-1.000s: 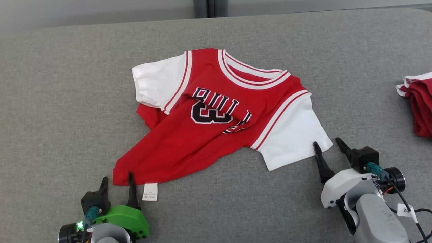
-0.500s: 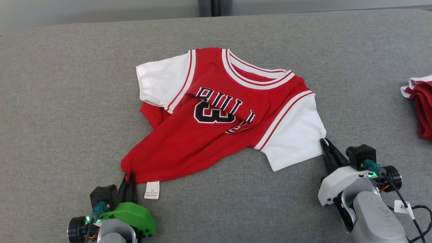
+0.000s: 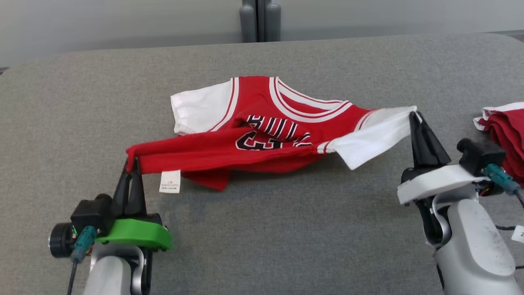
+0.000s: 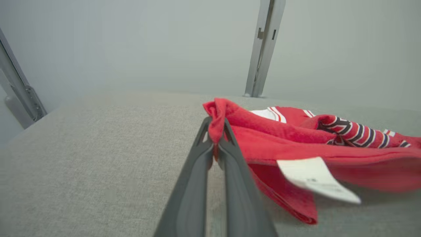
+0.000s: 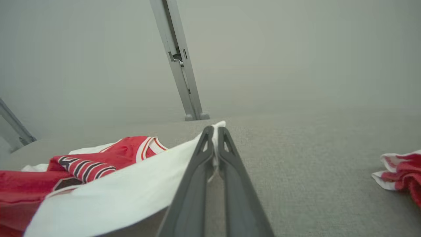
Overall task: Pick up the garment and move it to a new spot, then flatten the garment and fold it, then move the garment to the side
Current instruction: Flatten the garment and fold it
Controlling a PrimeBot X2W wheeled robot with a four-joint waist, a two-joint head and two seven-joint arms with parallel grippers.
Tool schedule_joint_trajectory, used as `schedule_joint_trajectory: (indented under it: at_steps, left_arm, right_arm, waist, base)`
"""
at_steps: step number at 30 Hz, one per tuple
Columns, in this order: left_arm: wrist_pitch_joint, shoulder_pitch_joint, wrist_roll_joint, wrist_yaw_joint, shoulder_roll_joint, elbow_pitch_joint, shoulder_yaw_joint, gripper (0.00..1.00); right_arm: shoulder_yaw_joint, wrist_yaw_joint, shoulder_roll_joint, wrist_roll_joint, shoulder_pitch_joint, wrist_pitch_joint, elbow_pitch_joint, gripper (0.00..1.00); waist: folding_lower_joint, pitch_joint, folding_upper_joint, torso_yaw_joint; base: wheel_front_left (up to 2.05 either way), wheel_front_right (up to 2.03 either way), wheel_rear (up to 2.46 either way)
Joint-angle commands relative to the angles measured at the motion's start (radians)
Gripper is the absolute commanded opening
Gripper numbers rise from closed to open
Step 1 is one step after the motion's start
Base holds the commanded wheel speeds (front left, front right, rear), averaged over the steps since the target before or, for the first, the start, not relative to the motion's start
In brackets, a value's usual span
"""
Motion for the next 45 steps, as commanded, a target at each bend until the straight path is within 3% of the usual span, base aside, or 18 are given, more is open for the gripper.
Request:
schedule_joint_trajectory:
  at_steps: [1,9,16,21,29,34,40,45]
  left_arm:
    - [0.0,-0.022,0.021,-0.011,0.006,-0.03,0.016,0.0]
    - [0.0,-0.167,0.093,-0.058,0.064,-0.203,0.07,0.0]
    - [0.0,-0.306,0.079,-0.072,0.155,-0.238,0.022,0.0]
    - [0.056,-0.422,0.049,-0.073,0.223,-0.234,-0.025,0.0]
    - [0.106,-0.62,-0.015,-0.074,0.244,-0.177,-0.045,0.0]
    - [0.089,-0.785,-0.003,-0.066,0.243,-0.057,-0.054,0.0]
    - [0.044,-1.004,0.038,-0.042,0.253,0.096,-0.059,0.0]
    - [0.011,-1.132,0.059,-0.024,0.246,0.19,-0.058,0.0]
  right_arm:
    - [-0.005,-0.001,-0.005,0.008,-0.02,-0.002,-0.031,0.0]
    - [-0.017,-0.001,-0.016,0.063,-0.159,-0.002,-0.264,0.0]
    - [0.037,-0.001,-0.097,0.087,-0.293,-0.002,-0.345,0.0]
    - [0.056,-0.001,-0.156,0.077,-0.406,0.039,-0.357,0.0]
    - [0.138,-0.002,-0.23,-0.004,-0.597,0.049,-0.281,0.0]
    - [0.18,-0.002,-0.241,-0.068,-0.777,0.026,-0.146,0.0]
    - [0.143,-0.002,-0.231,-0.152,-1.01,0.002,-0.001,0.0]
    - [0.084,-0.002,-0.221,-0.197,-1.137,-0.002,0.046,0.0]
  waist:
    - [0.0,-0.033,0.0,-0.005]
    - [0.0,-0.096,0.0,-0.033]
    - [0.0,-0.128,0.0,-0.054]
    - [0.0,-0.091,0.0,-0.062]
    - [0.0,0.082,0.0,-0.077]
    - [0.0,0.21,0.0,-0.087]
    - [0.0,0.318,0.0,-0.098]
    - [0.0,0.353,0.0,-0.096]
  base:
    - [0.0,0.0,0.0]
    - [0.0,0.0,0.0]
    - [0.0,0.0,0.0]
    - [0.0,0.0,0.0]
    - [0.0,0.0,0.0]
    - [0.0,0.0,0.0]
    - [0.0,0.0,0.0]
    - [0.0,0.0,0.0]
